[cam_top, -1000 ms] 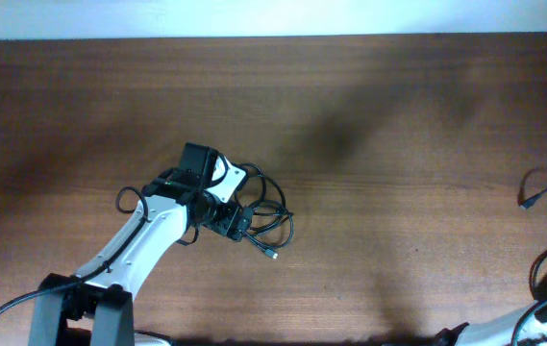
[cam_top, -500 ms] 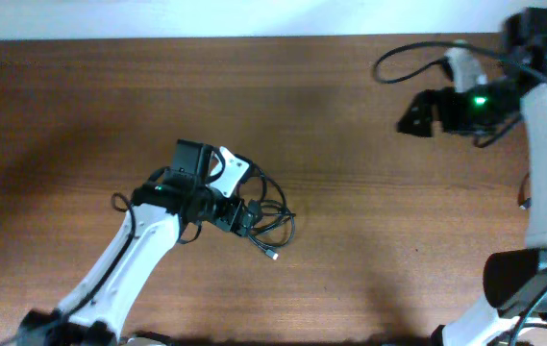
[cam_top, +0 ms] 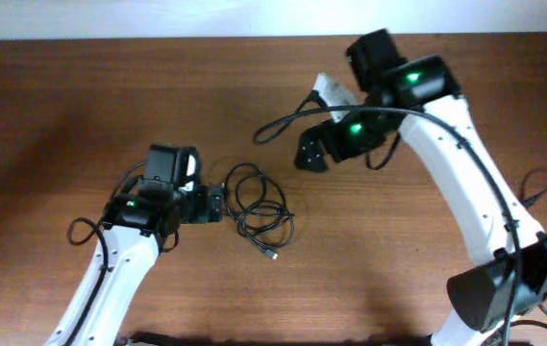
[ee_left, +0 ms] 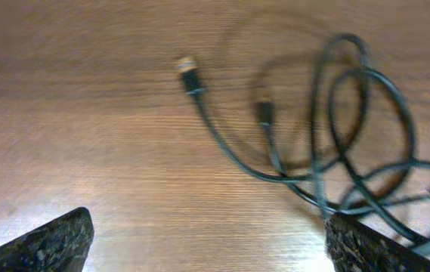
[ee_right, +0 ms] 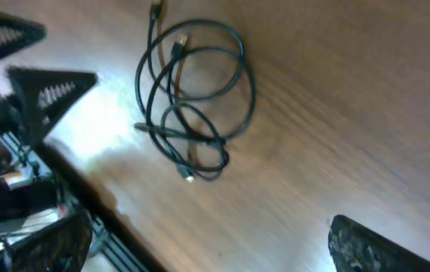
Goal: Untangle cables
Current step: 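Move the right gripper back to the cable bundle held by the left gripper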
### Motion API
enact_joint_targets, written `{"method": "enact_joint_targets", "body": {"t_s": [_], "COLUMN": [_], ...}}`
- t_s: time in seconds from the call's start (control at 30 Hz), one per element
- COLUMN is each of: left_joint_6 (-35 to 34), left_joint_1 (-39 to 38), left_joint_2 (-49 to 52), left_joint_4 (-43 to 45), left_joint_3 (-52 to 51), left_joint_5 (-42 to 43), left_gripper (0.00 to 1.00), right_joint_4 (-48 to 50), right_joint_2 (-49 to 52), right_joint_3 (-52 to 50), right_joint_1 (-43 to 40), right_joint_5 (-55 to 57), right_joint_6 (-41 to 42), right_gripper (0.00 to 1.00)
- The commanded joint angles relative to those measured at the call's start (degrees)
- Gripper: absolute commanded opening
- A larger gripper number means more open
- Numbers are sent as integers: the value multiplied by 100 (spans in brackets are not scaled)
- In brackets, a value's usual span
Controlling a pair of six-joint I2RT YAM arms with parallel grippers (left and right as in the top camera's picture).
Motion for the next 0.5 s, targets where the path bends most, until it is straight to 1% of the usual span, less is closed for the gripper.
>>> {"method": "enact_joint_targets", "body": {"t_s": [0.0,0.07,0.1,0.13,0.17,0.2,0.27,0.3,0.37,0.43,0.47], "left_joint_6": [-299,-297,-295,-299,-302,-302,-302,-302,-302,-302,-302], "left_joint_1": [212,212,212,212,210,212,212,212,212,212,212], "left_joint_2": [-87,-87,-87,-85,-85,-85,-85,-85,-85,-85,-85], "left_joint_4": [-133,-203,-236,-262,-278,-286,-286,-286,-286,-286,-295], "left_joint_3": [105,105,105,105,103,103,105,103,103,103,103], "left_joint_5": [-177,-177,-177,-177,-177,-177,-177,-177,-179,-179,-179], "left_gripper": [99,99,99,99,99,99,99,99,99,99,99], "right_joint_4": [564,894,1154,1333,1591,1880,2472,2741,3049,3117,3108], "right_joint_2": [26,26,26,26,26,26,26,26,26,26,26], "right_joint_3": [-590,-879,-1102,-1259,-1488,-1731,-2192,-2400,-2623,-2693,-2693], "right_joint_1": [262,389,485,564,671,791,1025,1134,1272,1344,1351], "right_joint_5": [321,321,321,323,323,323,321,321,321,334,348], "right_joint_6": [1797,2474,2979,3403,3993,4450,5206,5510,5818,5934,5934], "right_gripper": [99,99,100,87,80,78,76,73,71,65,58]}}
